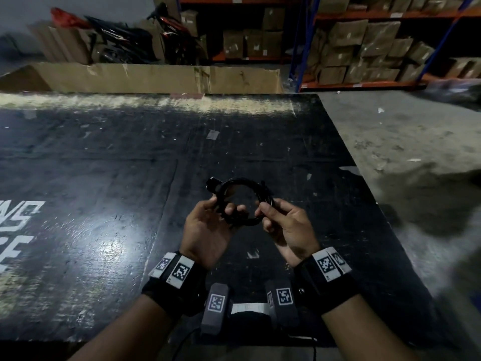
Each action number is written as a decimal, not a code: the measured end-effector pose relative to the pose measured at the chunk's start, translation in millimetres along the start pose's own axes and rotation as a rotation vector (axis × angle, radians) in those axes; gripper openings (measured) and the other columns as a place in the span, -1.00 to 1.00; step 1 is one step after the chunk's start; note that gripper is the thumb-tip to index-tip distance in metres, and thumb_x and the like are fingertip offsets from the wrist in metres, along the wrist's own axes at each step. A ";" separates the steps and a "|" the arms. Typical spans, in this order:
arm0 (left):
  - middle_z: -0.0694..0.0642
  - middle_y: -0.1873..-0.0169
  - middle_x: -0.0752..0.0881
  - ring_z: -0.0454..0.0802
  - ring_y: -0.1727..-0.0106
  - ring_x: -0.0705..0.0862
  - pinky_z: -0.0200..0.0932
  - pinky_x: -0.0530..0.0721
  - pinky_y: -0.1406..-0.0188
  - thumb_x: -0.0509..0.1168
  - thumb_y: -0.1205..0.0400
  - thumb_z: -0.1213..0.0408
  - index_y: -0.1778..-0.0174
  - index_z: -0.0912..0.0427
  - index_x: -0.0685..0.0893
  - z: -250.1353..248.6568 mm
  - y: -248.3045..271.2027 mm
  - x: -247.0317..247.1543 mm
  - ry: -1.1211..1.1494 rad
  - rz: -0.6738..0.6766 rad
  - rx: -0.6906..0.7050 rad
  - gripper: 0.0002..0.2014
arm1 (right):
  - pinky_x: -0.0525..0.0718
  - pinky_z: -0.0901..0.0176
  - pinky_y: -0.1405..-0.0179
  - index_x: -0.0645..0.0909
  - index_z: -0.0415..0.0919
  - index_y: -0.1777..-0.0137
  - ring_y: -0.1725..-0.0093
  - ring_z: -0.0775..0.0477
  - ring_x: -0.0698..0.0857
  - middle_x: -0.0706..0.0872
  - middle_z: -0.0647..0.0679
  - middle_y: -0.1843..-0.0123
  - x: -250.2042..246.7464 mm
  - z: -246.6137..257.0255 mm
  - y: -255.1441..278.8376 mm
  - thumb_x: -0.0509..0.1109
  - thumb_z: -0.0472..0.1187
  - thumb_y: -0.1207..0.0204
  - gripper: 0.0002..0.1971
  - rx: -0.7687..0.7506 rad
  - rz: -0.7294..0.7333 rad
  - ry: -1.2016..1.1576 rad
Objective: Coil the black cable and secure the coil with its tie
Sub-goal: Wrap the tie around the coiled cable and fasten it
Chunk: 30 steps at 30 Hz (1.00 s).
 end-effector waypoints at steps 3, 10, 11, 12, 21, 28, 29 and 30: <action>0.14 0.01 0.81 0.09 -0.15 0.77 0.04 0.57 -0.30 0.13 -0.73 0.21 -0.21 0.16 0.73 -11.1 -2.3 -27.7 -0.237 -0.154 0.043 -0.69 | 0.56 0.37 0.55 0.71 -0.34 0.15 0.56 0.12 0.58 0.78 -0.18 0.32 -3.0 19.2 -7.4 0.49 -0.42 -0.55 -0.94 -0.061 0.026 0.283; 0.17 -0.25 0.68 -0.05 -0.28 0.69 -0.12 0.66 -0.29 0.23 -0.64 -0.06 -0.35 0.03 0.67 -64.3 -6.4 -2.5 -1.212 -0.023 0.487 -0.58 | 0.56 0.23 0.51 0.76 -0.37 0.13 0.45 -0.02 0.65 0.79 -0.13 0.35 13.3 30.2 -22.9 0.56 -0.31 -0.52 -0.90 -0.063 0.284 0.994; 0.10 -0.17 0.73 -0.06 -0.22 0.73 -0.12 0.68 -0.25 0.21 -0.65 -0.11 -0.36 0.02 0.66 -51.0 -10.9 7.3 -1.304 0.079 0.425 -0.56 | 0.56 0.28 0.48 0.77 -0.33 0.12 0.47 0.10 0.66 0.79 -0.08 0.34 20.4 28.0 -24.8 0.56 -0.30 -0.53 -0.92 -0.057 0.336 1.059; 0.04 -0.07 0.78 -0.08 -0.13 0.77 -0.08 0.72 -0.19 0.19 -0.68 -0.15 -0.33 0.01 0.66 -35.8 -14.1 15.4 -1.398 0.158 0.337 -0.58 | 0.59 0.29 0.43 0.79 -0.29 0.10 0.46 0.21 0.69 0.81 -0.02 0.32 27.5 26.3 -26.3 0.55 -0.29 -0.53 -0.95 -0.058 0.381 1.115; -0.15 0.56 0.44 -0.20 0.54 0.35 -0.11 0.40 0.33 0.08 -0.87 0.15 0.26 0.06 0.69 -4.2 -27.3 5.0 -0.884 0.137 -0.053 -0.58 | 0.57 0.31 0.51 0.58 -0.26 -0.08 0.50 0.11 0.62 0.75 -0.08 0.32 15.1 23.9 -36.4 0.67 -0.25 -0.42 -0.64 -0.055 0.280 0.924; 0.11 0.43 0.48 -0.02 0.47 0.47 -0.02 0.47 0.25 0.09 -0.84 0.20 0.14 0.30 0.69 -8.6 -36.3 -12.2 -0.769 0.013 -0.097 -0.63 | 0.47 0.39 0.66 0.63 -0.60 -0.04 0.55 0.17 0.67 0.77 -0.31 0.32 1.3 17.5 -46.9 0.56 -0.46 -0.47 -0.75 -0.125 0.163 0.638; 0.09 0.45 0.45 -0.03 0.47 0.44 -0.03 0.46 0.27 0.06 -0.84 0.19 0.13 0.31 0.70 -8.2 -37.9 -12.4 -0.770 0.006 -0.108 -0.60 | 0.48 0.40 0.65 0.64 -0.58 -0.02 0.53 0.17 0.69 0.77 -0.29 0.33 1.6 15.6 -48.5 0.57 -0.46 -0.46 -0.77 -0.131 0.164 0.646; 0.06 0.48 0.41 -0.05 0.49 0.38 -0.07 0.44 0.31 0.05 -0.85 0.13 0.13 0.31 0.70 -6.1 -39.1 -11.5 -0.774 0.012 -0.132 -0.56 | 0.49 0.41 0.63 0.65 -0.56 0.00 0.51 0.17 0.71 0.77 -0.26 0.35 2.3 14.1 -49.6 0.57 -0.46 -0.46 -0.79 -0.136 0.168 0.654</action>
Point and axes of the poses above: each hand's wrist, its own y-axis away from the middle knuckle, its own x-axis out of the palm, z = x × y, the point moved 10 cm from there along -y, towards the middle knuckle
